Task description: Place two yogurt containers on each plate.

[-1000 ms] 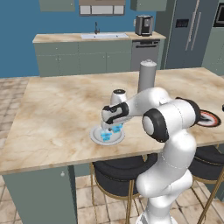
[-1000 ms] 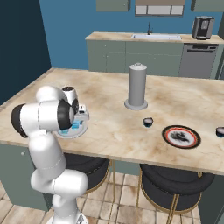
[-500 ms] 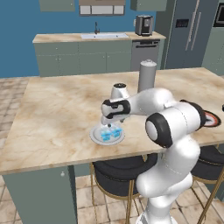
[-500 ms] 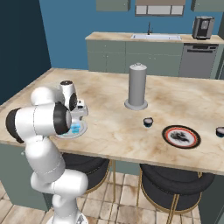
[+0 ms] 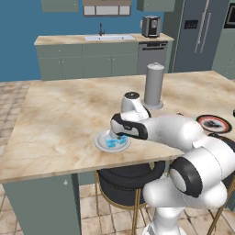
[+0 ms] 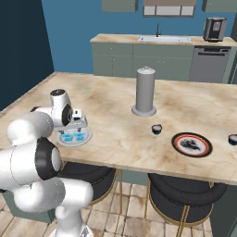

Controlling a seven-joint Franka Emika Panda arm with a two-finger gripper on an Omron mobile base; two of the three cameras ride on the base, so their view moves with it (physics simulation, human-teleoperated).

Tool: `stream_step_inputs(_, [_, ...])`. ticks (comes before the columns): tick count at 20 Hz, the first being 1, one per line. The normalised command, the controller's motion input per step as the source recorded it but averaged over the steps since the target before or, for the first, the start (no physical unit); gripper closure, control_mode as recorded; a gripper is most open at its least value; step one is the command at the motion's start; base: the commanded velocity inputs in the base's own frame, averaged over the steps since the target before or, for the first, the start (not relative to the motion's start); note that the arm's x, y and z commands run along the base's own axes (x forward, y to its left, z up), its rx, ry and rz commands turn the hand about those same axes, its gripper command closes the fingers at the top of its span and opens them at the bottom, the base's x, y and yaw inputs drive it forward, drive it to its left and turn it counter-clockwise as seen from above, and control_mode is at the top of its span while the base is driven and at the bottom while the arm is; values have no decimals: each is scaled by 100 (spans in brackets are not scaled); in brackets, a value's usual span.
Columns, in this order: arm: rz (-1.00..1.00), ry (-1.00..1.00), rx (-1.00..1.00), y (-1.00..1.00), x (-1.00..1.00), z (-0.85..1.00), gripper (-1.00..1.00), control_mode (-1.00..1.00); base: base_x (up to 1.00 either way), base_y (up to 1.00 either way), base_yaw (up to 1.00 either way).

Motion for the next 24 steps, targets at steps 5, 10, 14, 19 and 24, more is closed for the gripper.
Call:
stream_step_inputs(5, [-1, -1, 1, -14, -20, 0, -100, 100, -57, -74, -8])
stream_step_inputs(10, [0, 0, 0, 0, 0, 0, -100, 100, 3, -100, -10])
stream_step_inputs(14, [0, 0, 0, 0, 0, 0, -100, 100, 81, -92, -11])
stream_step_inputs(19, [0, 0, 0, 0, 0, 0, -100, 100, 92, -79, -12])
stream_step_inputs(24, [0, 1, 0, -1, 57, 0, -100, -100, 38, -15, -4])
